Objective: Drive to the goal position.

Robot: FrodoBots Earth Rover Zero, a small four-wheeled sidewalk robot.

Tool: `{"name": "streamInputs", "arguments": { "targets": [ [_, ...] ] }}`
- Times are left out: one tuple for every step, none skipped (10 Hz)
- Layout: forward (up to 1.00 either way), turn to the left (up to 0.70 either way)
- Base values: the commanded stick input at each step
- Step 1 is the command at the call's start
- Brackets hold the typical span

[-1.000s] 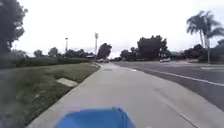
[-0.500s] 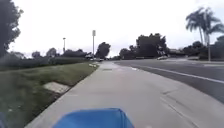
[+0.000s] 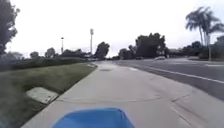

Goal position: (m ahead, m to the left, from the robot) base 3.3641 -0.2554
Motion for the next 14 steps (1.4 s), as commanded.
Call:
{"name": "streamInputs", "arguments": {
  "targets": [
    [0.85, 0.12],
    [0.85, 0.27],
    [0.85, 0.27],
    [0.85, 0.27],
    [0.85, 0.27],
    [0.85, 0.27],
    [0.85, 0.19],
    [0.85, 0.04],
    [0.85, 0.00],
    [0.85, 0.00],
    [0.85, 0.00],
    [0.85, 0.00],
    [0.85, 0.00],
    [0.85, 0.00]
  ]
}}
